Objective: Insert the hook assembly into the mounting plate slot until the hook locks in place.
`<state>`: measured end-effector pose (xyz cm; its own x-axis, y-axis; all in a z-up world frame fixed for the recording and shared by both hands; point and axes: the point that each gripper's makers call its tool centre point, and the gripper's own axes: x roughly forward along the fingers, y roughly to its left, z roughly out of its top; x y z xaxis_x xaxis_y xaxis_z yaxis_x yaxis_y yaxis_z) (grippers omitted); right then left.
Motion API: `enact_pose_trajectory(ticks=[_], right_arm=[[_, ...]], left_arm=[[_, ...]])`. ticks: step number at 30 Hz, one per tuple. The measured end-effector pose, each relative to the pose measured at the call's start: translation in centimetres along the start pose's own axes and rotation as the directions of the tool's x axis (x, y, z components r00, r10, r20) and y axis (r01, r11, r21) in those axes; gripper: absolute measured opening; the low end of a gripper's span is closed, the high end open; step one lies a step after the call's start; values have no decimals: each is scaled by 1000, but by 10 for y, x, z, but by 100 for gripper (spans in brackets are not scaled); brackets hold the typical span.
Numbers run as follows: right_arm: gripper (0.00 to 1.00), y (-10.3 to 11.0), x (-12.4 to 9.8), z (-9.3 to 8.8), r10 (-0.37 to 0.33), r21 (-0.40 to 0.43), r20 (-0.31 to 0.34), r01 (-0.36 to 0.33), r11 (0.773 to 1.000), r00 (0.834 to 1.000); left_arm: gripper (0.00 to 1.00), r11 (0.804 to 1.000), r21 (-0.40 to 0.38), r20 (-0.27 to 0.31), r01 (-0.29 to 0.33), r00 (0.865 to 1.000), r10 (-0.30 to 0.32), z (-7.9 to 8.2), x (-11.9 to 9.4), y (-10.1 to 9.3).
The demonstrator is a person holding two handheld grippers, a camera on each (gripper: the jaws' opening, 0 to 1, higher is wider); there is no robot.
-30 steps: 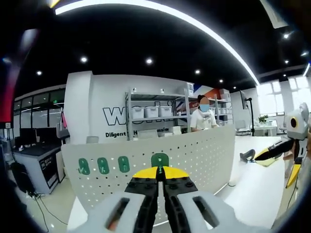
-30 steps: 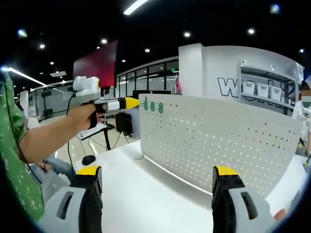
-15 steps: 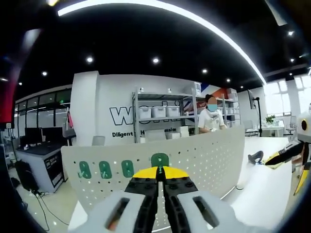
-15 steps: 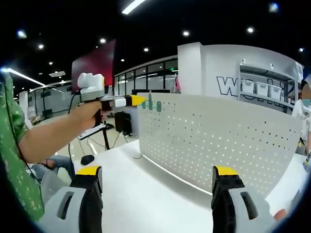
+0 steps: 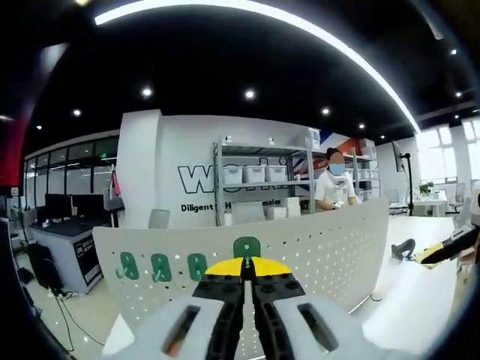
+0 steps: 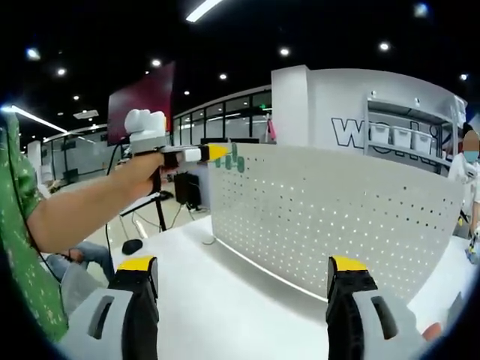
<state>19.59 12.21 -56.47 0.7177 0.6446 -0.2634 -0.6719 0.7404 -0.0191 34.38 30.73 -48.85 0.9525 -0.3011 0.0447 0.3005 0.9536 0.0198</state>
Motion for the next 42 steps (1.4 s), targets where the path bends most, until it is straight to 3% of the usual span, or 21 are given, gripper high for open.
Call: enact_pose_trajectory(ticks=[16, 42], right_arm=[[95, -7, -5, -5, -10, 14, 0, 10, 1000, 1000], [95, -13, -4, -10, -5, 24, -10, 5, 1000, 1000]], left_arm=[[2, 999, 16, -41, -32, 999, 32, -14, 27, 2], [2, 996, 23, -37, -89, 995, 90, -21, 49, 8]])
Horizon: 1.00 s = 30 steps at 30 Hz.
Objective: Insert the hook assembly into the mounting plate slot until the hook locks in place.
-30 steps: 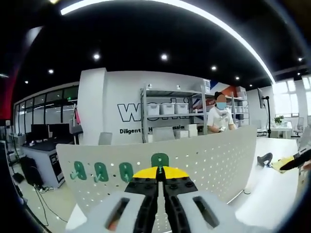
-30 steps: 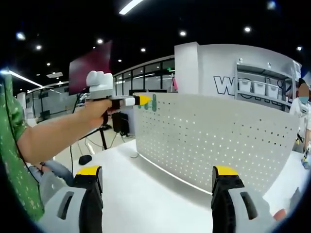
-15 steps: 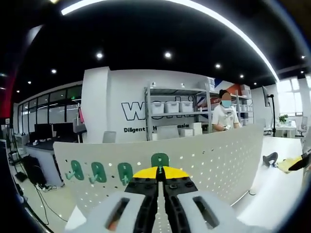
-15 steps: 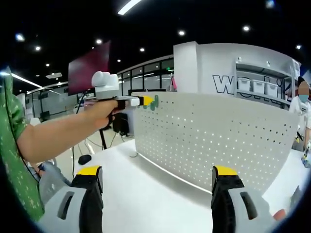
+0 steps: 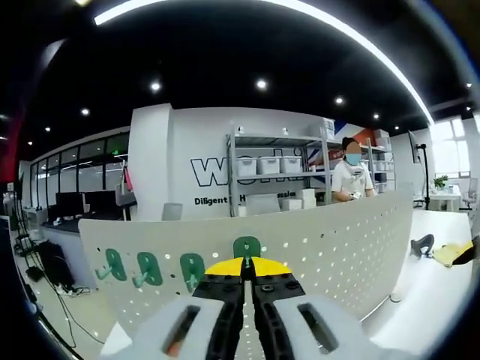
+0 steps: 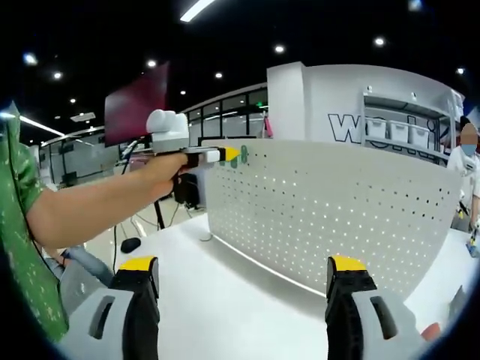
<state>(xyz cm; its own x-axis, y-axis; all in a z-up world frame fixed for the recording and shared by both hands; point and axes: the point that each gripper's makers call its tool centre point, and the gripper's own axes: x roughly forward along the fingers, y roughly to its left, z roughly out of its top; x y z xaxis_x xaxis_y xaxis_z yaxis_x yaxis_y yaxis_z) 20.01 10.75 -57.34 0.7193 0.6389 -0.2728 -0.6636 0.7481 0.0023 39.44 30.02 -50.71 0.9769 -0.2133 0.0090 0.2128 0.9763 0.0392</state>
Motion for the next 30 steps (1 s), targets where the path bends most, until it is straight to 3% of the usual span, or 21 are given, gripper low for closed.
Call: enact_pose_trajectory(ticks=[30], right_arm=[[94, -2, 3, -6, 1, 3, -21, -1, 1000, 1000]], left_arm=[[2, 1000, 0, -9, -27, 1000, 27, -7, 11, 4]])
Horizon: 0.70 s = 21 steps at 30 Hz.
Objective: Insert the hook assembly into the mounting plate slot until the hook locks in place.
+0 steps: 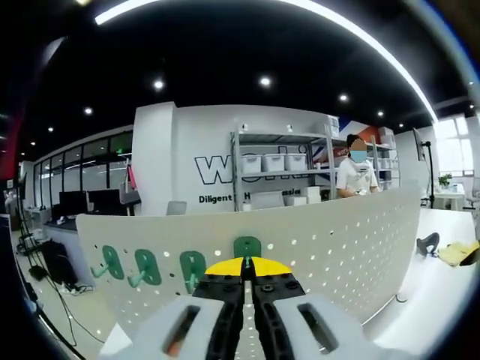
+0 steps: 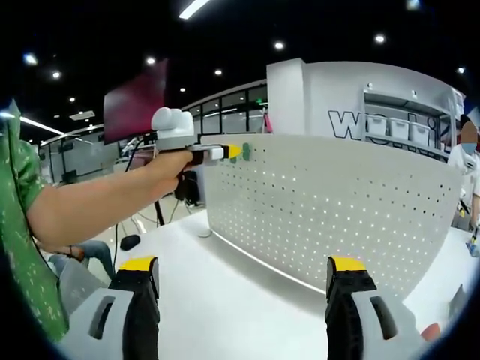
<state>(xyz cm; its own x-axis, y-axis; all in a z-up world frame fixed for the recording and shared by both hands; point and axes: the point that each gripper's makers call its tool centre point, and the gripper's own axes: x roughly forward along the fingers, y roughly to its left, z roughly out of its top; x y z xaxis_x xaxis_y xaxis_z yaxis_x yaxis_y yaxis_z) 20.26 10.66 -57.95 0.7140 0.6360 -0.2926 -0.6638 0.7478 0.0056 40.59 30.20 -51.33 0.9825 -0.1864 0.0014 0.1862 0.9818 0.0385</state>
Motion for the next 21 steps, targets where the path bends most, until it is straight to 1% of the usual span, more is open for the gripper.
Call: enact_pose_trajectory(ticks=[21], right_arm=[[94, -1, 1, -3, 2, 4, -8, -2, 1000, 1000]], left_arm=[[2, 1000, -5, 13, -24, 1000, 24, -1, 0, 2]])
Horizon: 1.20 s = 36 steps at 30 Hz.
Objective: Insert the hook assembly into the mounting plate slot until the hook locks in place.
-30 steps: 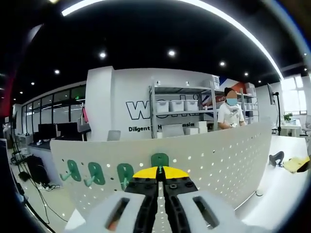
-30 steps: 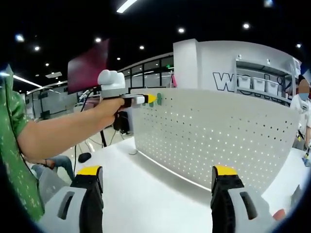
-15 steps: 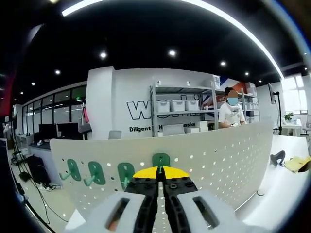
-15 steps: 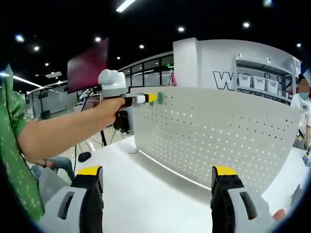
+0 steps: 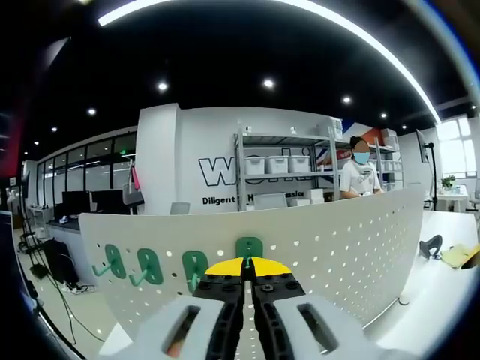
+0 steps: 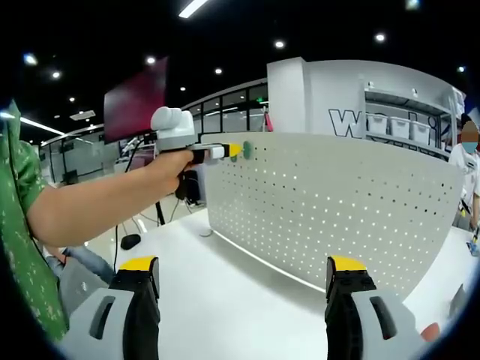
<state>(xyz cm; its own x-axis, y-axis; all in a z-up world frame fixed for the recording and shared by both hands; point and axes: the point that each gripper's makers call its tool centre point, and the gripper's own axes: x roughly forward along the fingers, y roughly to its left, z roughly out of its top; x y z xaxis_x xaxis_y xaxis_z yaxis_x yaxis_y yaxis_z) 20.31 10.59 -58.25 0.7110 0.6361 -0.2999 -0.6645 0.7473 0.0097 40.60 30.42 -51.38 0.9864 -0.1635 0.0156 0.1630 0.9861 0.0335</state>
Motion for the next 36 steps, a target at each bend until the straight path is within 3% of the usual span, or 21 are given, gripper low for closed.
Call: enact_pose_trajectory(ticks=[36], right_arm=[[93, -1, 1, -4, 5, 5, -12, -4, 1000, 1000]], left_arm=[[2, 1000, 9, -9, -12, 1000, 12, -7, 3, 1]])
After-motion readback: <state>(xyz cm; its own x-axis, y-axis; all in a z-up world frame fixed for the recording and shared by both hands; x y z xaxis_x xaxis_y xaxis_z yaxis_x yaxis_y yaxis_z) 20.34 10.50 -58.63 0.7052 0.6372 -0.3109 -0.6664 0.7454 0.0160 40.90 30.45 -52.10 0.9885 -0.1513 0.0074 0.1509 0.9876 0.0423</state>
